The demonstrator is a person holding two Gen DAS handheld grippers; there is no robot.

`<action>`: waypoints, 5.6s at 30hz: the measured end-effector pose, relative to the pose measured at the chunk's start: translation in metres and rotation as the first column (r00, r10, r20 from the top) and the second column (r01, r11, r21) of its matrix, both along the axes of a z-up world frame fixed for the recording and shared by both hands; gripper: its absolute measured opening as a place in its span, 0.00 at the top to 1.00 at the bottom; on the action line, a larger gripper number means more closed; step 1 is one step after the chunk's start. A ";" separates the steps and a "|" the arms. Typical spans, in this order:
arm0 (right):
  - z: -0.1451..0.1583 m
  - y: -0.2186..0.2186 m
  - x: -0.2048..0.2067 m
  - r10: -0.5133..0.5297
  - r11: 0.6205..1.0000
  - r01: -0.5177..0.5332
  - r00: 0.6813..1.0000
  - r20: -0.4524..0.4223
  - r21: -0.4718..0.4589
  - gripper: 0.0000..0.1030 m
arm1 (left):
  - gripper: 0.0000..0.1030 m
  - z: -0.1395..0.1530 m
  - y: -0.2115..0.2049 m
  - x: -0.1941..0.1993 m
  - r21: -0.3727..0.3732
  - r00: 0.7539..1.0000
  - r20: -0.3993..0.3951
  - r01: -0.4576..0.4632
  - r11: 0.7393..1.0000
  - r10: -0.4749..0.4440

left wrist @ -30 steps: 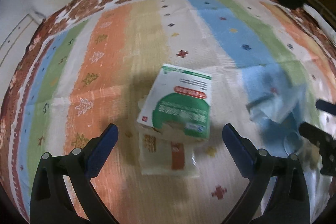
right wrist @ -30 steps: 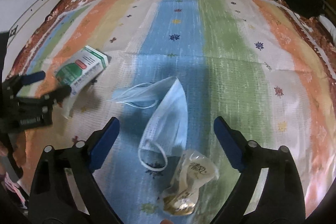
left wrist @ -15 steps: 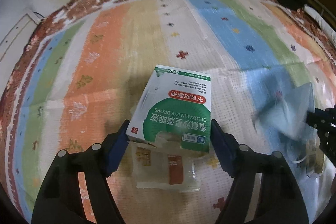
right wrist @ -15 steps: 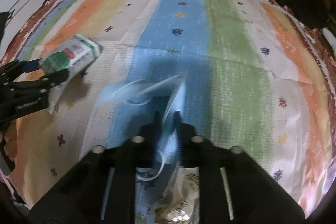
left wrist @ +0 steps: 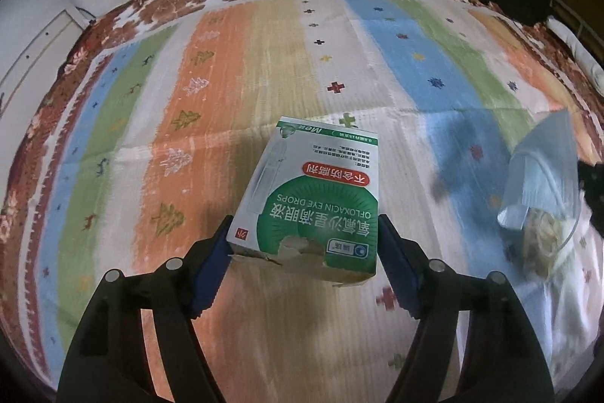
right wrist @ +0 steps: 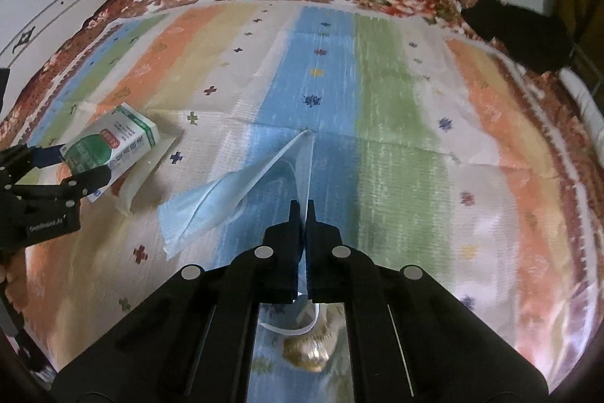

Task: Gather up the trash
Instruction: 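Lift the eye-drop box and blue mask and carry both over the bin, then open both grippers over the bin to drop the box and mask, then move both tools back over the rug toward the white packet and gold wrapper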

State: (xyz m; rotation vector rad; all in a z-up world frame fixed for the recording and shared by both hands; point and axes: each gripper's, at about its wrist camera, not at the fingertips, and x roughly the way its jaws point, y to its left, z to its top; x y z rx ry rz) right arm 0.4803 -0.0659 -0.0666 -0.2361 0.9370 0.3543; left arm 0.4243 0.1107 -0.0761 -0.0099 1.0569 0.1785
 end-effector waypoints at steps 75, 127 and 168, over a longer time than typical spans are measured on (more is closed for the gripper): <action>0.089 -0.106 -0.335 0.122 0.965 -0.111 0.992 -0.031 0.238 0.98 | 0.29 0.121 -0.073 -0.351 -0.429 0.965 0.259 0.161 0.889 -0.049; 0.001 -0.115 -0.458 0.094 0.983 -0.051 0.965 -0.244 0.178 0.57 | 0.15 0.017 -0.123 -0.446 -0.543 0.994 0.100 0.082 0.835 -0.033; 0.059 -0.083 -0.322 0.099 0.987 -0.079 0.984 -0.145 0.138 0.26 | 0.07 0.093 -0.070 -0.293 -0.167 0.991 0.131 0.041 0.985 -0.019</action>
